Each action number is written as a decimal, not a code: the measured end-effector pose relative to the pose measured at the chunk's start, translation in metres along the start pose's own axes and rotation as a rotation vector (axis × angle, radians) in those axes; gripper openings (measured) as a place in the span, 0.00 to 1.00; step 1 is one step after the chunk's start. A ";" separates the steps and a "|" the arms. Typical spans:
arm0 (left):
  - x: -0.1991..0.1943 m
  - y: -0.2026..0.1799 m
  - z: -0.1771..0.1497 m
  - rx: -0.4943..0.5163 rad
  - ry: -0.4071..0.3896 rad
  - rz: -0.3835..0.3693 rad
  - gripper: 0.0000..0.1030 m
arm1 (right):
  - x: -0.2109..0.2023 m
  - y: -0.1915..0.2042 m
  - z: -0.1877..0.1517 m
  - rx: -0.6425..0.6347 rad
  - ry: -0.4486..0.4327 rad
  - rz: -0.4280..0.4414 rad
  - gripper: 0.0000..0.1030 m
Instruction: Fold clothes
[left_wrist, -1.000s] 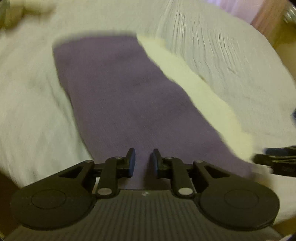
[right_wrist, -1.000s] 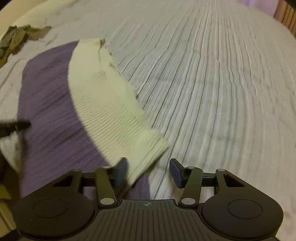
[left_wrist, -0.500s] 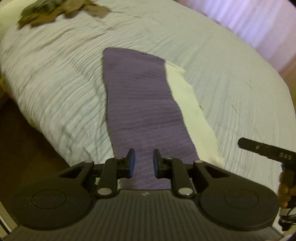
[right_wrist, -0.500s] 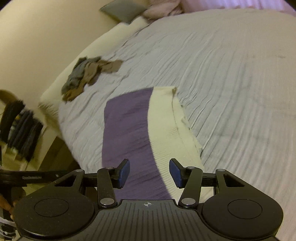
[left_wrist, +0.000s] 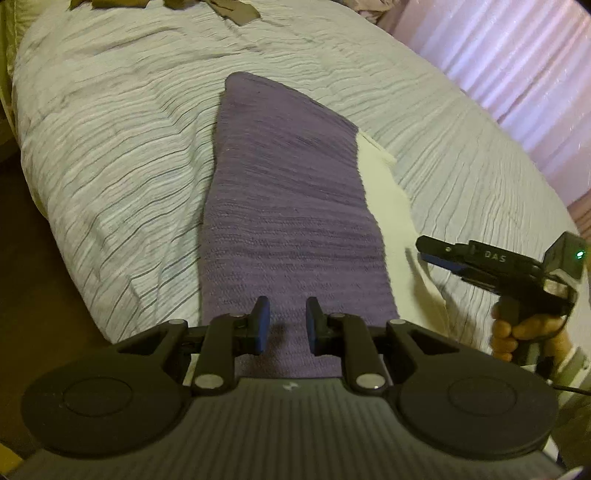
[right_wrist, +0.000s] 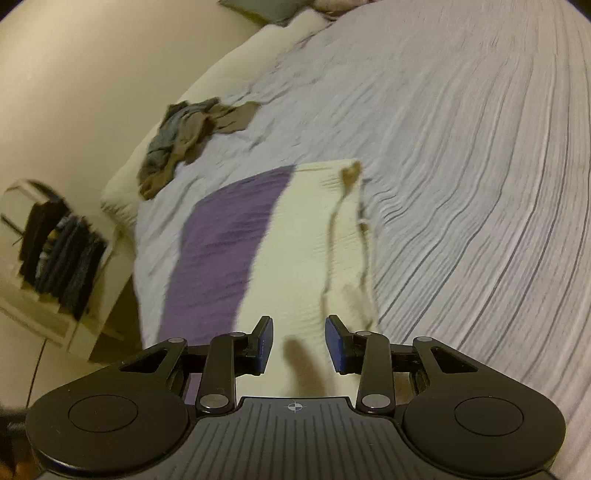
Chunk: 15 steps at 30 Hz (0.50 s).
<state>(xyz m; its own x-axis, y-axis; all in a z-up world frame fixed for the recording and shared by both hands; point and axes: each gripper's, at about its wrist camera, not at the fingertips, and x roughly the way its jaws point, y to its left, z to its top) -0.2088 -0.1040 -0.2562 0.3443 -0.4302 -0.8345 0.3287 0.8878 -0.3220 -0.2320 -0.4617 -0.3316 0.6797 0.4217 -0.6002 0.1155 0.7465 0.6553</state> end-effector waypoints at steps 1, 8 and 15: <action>0.002 0.002 0.000 -0.008 0.001 -0.003 0.15 | 0.005 -0.007 0.000 0.035 0.008 0.020 0.36; 0.013 0.012 0.000 -0.037 0.014 -0.011 0.15 | 0.020 -0.021 0.001 0.134 0.069 0.154 0.04; 0.030 0.018 -0.005 0.012 0.061 0.047 0.15 | 0.010 0.009 -0.002 -0.037 0.033 -0.130 0.03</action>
<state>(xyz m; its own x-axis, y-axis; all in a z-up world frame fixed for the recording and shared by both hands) -0.1967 -0.1001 -0.2891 0.3053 -0.3766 -0.8746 0.3242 0.9047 -0.2764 -0.2254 -0.4496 -0.3324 0.6368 0.3365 -0.6937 0.1738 0.8140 0.5543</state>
